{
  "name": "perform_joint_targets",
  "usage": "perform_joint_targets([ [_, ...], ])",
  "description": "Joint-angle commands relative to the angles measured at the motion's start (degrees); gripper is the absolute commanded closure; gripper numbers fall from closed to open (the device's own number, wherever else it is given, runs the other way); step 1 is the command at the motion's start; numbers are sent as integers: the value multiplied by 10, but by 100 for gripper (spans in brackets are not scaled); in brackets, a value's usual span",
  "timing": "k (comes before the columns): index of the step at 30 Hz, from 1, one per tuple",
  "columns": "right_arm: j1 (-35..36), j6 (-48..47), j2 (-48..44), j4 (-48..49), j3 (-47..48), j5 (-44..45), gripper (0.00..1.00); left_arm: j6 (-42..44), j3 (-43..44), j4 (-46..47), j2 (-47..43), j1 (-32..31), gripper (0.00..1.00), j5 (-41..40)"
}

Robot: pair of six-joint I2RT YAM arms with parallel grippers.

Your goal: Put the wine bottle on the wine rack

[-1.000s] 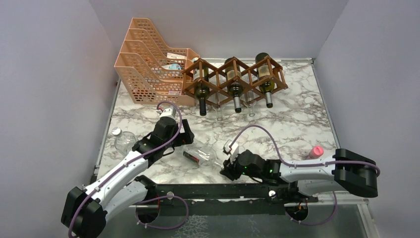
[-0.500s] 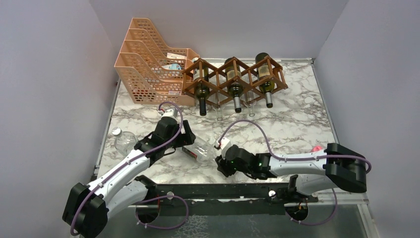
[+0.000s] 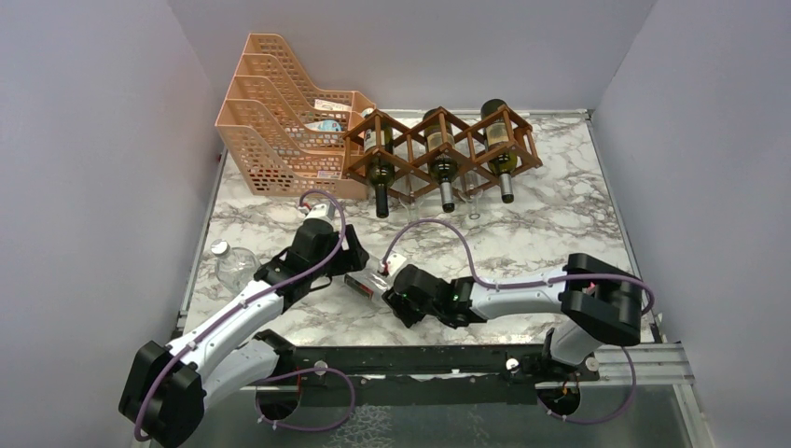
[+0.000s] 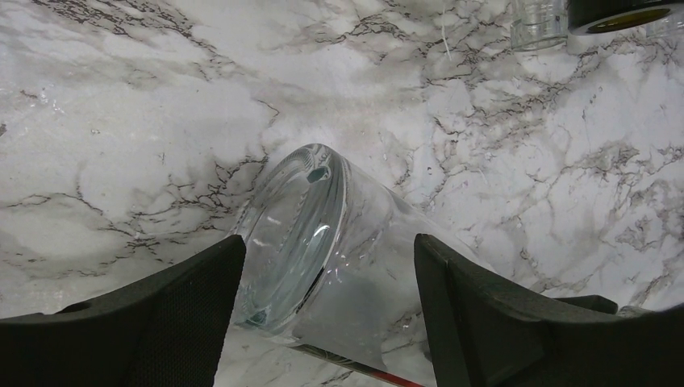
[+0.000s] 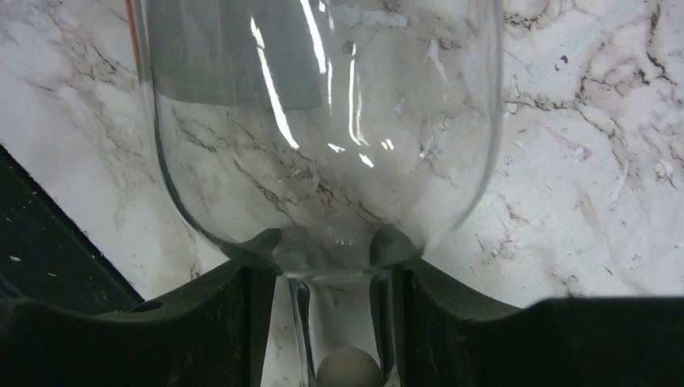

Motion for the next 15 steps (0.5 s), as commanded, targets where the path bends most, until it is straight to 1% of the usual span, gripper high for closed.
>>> perform_joint_targets([
  [1, -1, -6, 31, 13, 25, -26, 48, -10, -16, -13, 0, -2, 21, 49],
  [6, -1, -1, 55, 25, 26, -21, 51, -9, -15, -11, -16, -2, 24, 64],
  [9, -1, 2, 60, 30, 21, -15, 55, -8, -19, -11, -21, -3, 25, 64],
  [12, -1, 2, 60, 32, 20, -12, 68, -10, -22, -11, -20, -2, 27, 64],
  [15, -2, 1, 57, 33, 19, -11, 88, -11, -21, -9, -20, -2, 28, 64],
])
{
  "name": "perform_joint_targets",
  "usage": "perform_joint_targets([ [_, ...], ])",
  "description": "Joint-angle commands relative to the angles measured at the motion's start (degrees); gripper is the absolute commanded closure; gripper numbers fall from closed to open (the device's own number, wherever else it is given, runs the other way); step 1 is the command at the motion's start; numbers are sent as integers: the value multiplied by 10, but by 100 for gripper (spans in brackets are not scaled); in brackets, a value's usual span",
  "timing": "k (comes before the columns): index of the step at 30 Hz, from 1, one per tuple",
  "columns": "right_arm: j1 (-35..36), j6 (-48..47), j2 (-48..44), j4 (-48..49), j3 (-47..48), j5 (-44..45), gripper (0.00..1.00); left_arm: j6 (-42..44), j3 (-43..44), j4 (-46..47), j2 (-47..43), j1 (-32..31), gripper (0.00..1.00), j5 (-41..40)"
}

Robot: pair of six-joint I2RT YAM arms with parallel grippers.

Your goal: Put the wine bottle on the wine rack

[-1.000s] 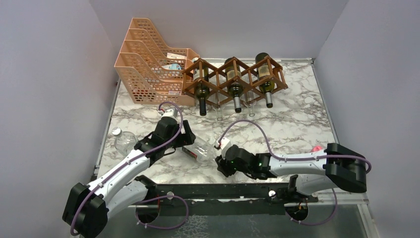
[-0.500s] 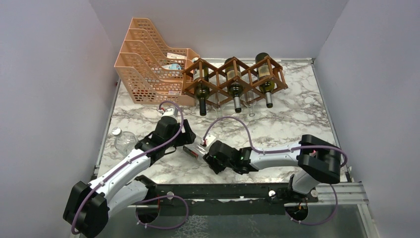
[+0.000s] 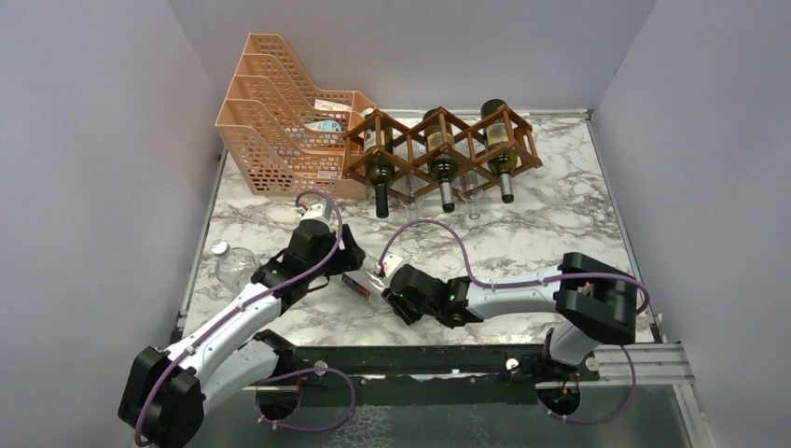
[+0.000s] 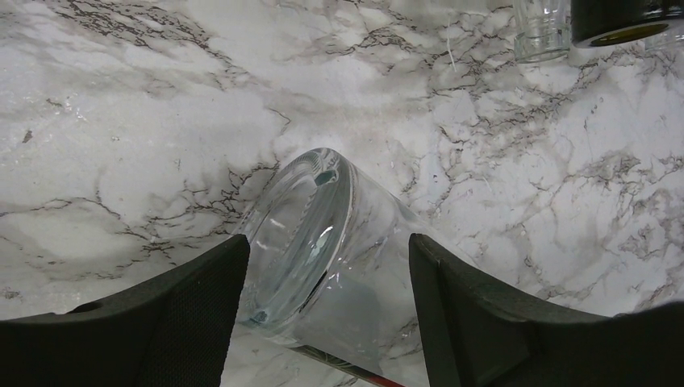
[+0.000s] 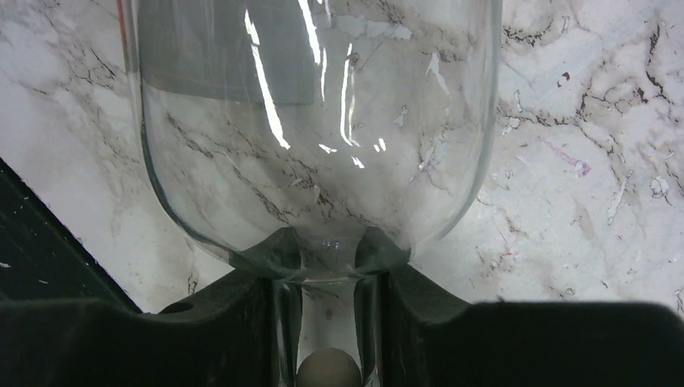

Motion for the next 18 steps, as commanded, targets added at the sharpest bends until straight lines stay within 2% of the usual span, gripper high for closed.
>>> perform_joint_targets([
  [1, 0, 15, 28, 33, 2, -12, 95, -18, -11, -17, -6, -11, 28, 62],
  [3, 0, 14, 20, 34, 0, -9, 99, -16, -9, -17, -11, -11, 28, 59],
  [10, 1, 0, -37, 48, -18, -6, 99, -1, 18, -43, -47, -11, 22, 4],
  [18, 0, 1, -113, 58, -46, -6, 99, 19, 58, -81, -95, -11, 21, -78],
])
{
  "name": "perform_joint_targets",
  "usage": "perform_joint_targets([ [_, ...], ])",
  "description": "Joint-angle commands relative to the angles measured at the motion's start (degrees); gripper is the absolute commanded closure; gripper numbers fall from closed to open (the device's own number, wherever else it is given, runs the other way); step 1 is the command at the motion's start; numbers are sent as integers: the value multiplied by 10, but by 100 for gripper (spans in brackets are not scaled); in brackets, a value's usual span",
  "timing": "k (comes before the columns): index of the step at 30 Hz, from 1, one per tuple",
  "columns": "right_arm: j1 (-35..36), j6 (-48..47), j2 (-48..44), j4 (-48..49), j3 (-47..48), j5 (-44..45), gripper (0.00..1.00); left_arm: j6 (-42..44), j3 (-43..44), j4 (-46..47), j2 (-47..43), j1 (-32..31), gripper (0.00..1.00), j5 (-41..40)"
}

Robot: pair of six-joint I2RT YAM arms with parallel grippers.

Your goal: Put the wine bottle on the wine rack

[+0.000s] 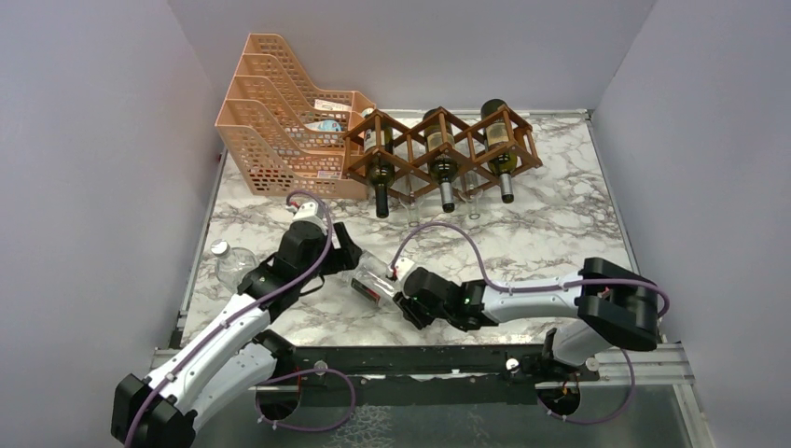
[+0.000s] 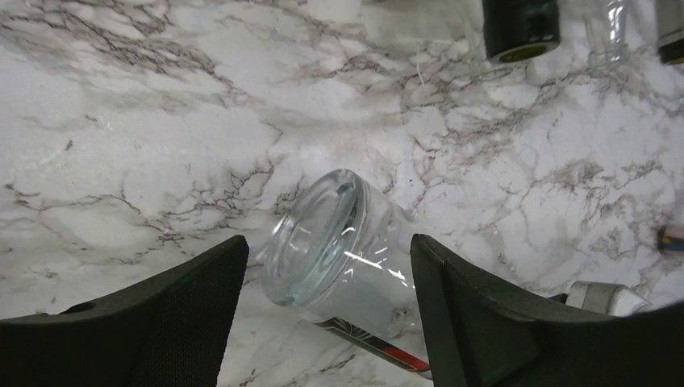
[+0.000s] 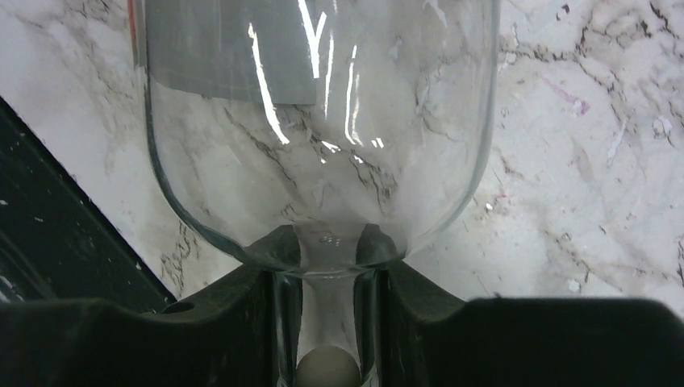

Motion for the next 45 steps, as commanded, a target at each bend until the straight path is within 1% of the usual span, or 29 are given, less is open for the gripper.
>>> perform_joint_targets([
  [1, 1, 7, -67, 64, -4, 6, 99, 17, 41, -21, -31, -1, 21, -55],
  [10, 0, -6, -176, 68, -19, 34, 99, 42, 83, -56, -68, -1, 21, -115],
  [16, 1, -20, -246, 50, -8, 61, 99, 57, 114, -77, -102, -1, 21, -151],
  [19, 1, -29, -276, 32, 16, 85, 99, 64, 125, -81, -124, -1, 21, -167],
  [22, 0, -30, -286, -15, 63, 130, 99, 62, 126, -81, -144, -1, 20, -182],
  [27, -4, -34, -273, -84, 151, 216, 99, 56, 118, -82, -158, -1, 19, -191],
  [30, -18, -52, -262, -102, 198, 249, 99, 51, 111, -81, -161, -1, 18, -188],
  [33, -63, -70, -247, -109, 244, 247, 99, 45, 105, -81, -162, -1, 18, -181],
  [38, -170, -77, -204, -129, 320, 191, 99, 36, 95, -78, -163, -1, 18, -159],
  [45, -316, -40, -131, -205, 433, 109, 99, 35, 79, -65, -165, -1, 17, -136],
])
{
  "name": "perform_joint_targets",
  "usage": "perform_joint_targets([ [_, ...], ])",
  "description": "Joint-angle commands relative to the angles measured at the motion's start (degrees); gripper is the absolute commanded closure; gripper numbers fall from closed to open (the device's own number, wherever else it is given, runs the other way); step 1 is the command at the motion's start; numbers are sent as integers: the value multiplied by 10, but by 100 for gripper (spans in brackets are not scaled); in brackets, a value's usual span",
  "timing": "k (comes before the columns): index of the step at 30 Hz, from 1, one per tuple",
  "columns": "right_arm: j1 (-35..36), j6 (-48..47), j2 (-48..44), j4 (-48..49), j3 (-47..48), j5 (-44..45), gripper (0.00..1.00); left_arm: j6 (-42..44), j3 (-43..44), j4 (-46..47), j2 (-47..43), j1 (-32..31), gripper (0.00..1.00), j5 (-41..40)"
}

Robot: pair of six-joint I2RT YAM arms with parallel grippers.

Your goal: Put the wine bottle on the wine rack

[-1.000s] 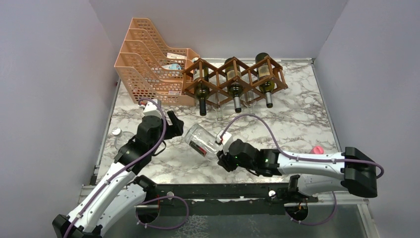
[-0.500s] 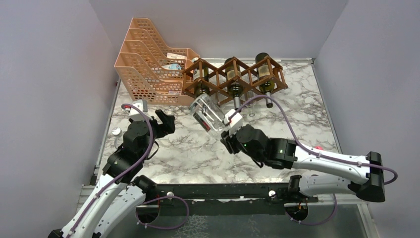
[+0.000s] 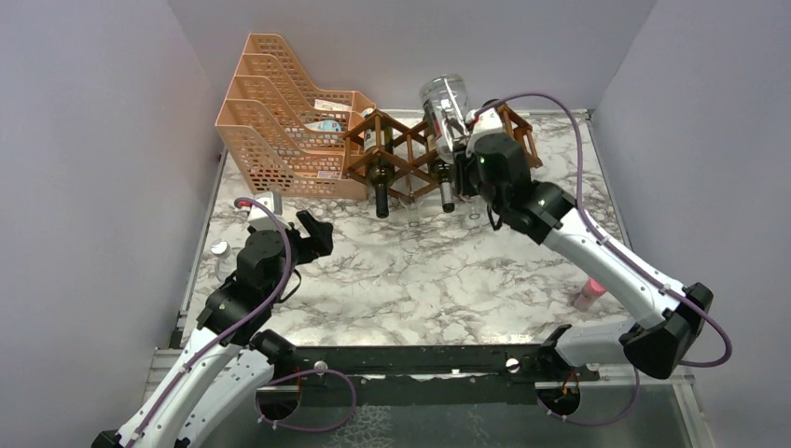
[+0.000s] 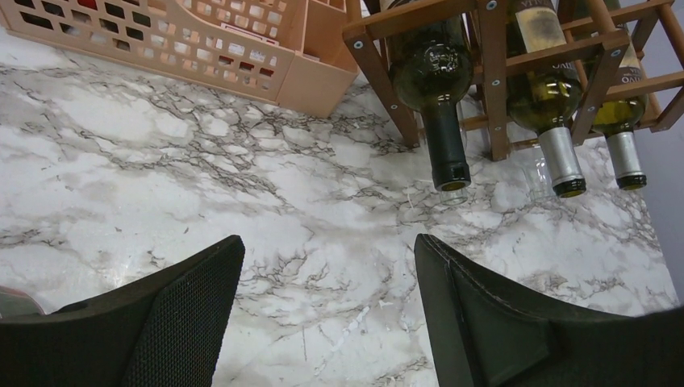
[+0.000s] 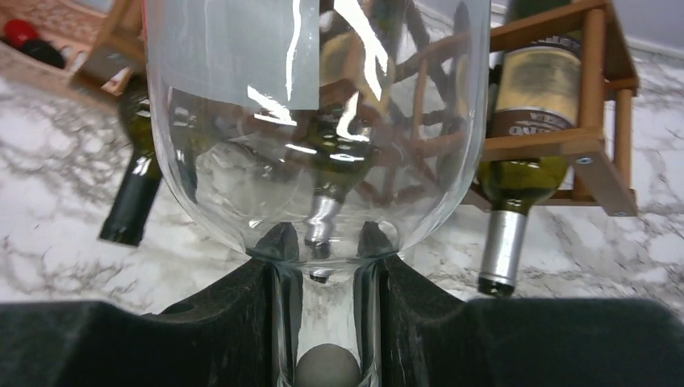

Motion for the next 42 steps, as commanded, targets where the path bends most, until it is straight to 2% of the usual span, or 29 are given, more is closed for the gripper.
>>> perform_joint_targets([
  [1, -74, 29, 17, 31, 95, -53, 99, -4, -14, 11, -6, -1, 17, 26],
  [6, -146, 49, 61, -19, 153, -97, 99, 2, -24, 28, 1, -1, 15, 41],
  [13, -190, 63, 127, -70, 207, -122, 99, 12, -40, 56, 10, -1, 11, 56],
  [23, -207, 76, 206, -112, 255, -113, 99, 13, -54, 65, 6, -1, 10, 72],
  [32, -207, 85, 217, -134, 248, -99, 98, 13, -58, 65, -2, -1, 10, 74],
  [36, -207, 86, 220, -135, 242, -102, 87, 14, -58, 65, -2, -1, 10, 74],
  [42, -207, 97, 202, -121, 203, -126, 56, 15, -59, 65, -3, -1, 10, 74],
])
